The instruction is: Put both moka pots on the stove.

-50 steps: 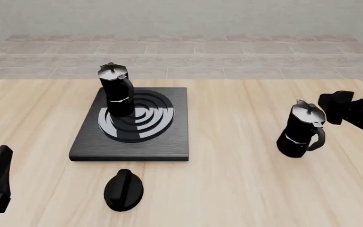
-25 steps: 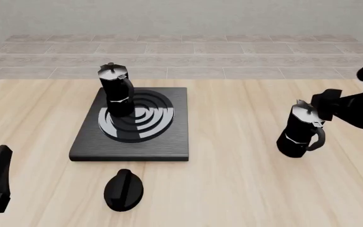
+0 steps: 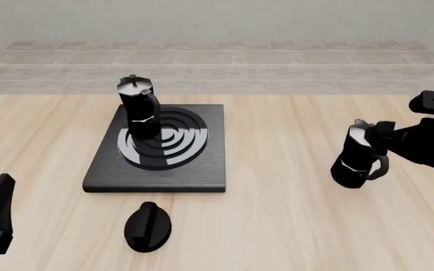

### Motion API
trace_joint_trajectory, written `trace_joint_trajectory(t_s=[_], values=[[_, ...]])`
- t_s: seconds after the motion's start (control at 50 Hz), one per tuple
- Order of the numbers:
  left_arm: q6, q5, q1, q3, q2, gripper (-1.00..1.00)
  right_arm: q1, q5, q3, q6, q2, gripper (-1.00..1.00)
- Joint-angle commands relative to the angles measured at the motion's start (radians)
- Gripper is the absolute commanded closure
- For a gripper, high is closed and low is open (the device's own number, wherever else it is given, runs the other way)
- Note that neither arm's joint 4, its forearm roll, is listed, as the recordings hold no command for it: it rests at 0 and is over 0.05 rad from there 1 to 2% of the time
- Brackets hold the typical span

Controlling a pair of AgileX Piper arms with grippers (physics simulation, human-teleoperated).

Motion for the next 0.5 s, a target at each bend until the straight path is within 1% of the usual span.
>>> trace_joint_trajectory(t_s=[0.02, 0.32, 0.5], values=[[0.0, -0.002, 0.0, 0.003, 0.0, -1.0, -0.006, -0.048, 0.036, -0.003, 0.043, -1.0], [0.0, 0.001, 0.001, -0.001, 0.0, -1.0, -0.018, -0.105, 0.051, -0.015, 0.105, -1.0], [0.001, 0.001, 0.001, 0.001, 0.0, -1.0, -0.017, -0.151, 0.073, -0.008, 0.15, -1.0]])
